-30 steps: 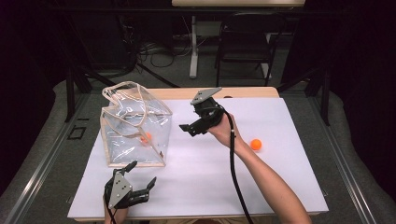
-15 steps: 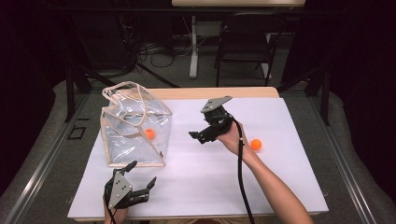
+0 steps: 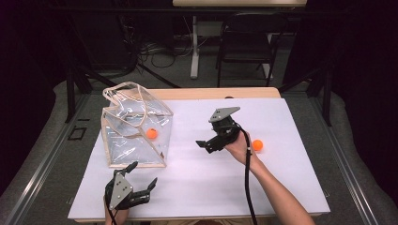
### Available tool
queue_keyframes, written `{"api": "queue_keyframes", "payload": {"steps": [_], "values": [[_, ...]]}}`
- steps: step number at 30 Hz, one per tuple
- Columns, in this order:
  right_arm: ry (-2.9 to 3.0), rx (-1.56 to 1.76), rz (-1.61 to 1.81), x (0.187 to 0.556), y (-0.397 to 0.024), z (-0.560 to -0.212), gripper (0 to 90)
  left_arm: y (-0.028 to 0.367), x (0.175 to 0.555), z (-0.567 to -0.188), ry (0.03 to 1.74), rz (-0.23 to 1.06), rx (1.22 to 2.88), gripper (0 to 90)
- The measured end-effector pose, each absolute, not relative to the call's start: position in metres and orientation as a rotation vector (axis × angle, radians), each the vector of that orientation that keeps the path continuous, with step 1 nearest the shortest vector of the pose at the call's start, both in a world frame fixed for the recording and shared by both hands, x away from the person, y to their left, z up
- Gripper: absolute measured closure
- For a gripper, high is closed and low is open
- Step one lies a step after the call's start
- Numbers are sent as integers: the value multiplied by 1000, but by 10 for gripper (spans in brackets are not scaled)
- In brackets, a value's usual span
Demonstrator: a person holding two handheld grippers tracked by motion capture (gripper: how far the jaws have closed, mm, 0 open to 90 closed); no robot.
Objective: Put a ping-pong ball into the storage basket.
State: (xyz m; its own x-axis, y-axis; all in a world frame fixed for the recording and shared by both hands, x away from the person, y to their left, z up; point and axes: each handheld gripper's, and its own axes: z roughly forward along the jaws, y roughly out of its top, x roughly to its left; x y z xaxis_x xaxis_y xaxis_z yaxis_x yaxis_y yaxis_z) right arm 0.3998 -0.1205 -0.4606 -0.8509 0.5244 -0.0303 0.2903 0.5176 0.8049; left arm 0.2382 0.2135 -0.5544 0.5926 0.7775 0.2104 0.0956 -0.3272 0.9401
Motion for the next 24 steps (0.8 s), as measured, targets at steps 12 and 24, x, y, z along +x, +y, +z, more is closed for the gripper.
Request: {"api": "queue_keyframes", "payload": {"steps": [12,24], "values": [[2496,725,1243,388,-140,-483,15,218,238,-555,733,828,1781,156],[2495,781,1226,372,-160,-496,16,216,236,-553,718,834,1778,156]]}}
